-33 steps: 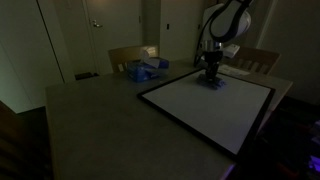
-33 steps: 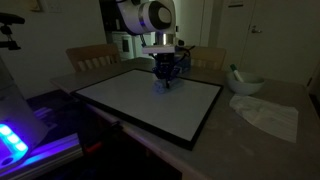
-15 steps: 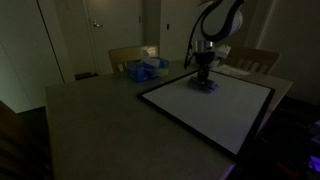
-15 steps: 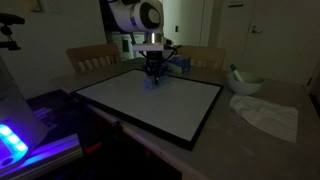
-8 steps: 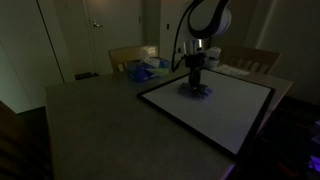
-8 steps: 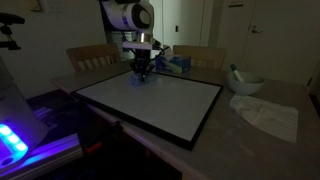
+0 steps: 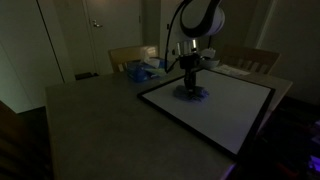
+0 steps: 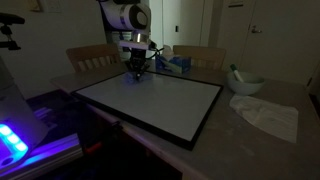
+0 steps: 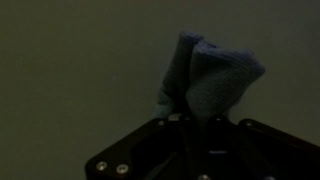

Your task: Use the grey towel to wipe the board

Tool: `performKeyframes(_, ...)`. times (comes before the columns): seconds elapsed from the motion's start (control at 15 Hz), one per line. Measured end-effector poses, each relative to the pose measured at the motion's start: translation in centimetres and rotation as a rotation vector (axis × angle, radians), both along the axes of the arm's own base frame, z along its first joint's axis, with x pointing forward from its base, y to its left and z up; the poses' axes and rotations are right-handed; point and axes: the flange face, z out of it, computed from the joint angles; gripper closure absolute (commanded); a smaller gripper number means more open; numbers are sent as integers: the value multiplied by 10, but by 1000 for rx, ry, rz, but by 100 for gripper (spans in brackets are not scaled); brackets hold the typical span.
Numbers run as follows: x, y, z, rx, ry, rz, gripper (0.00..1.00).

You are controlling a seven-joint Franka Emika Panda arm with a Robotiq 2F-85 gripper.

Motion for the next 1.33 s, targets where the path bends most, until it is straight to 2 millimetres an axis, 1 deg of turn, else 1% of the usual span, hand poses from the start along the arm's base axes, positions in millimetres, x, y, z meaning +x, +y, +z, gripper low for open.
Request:
performKeyframes(0.07,0,0,0,0,0,0,90)
performKeyframes(0.13,0,0,0,0,0,0,98)
performKeyframes(0.33,0,1,0,-3,5,-1,98)
performKeyframes(0.47,-2,10,0,-8,22,10,98)
performKeyframes(0.6,-5,25,0,-10,31,36,98)
performKeyframes(1.07,-11,90,-3,12,48,146,98)
performKeyframes(1.2,-12,105,-3,16,55,166,98)
performKeyframes(1.33,-13,114,-4,13,57,166,98)
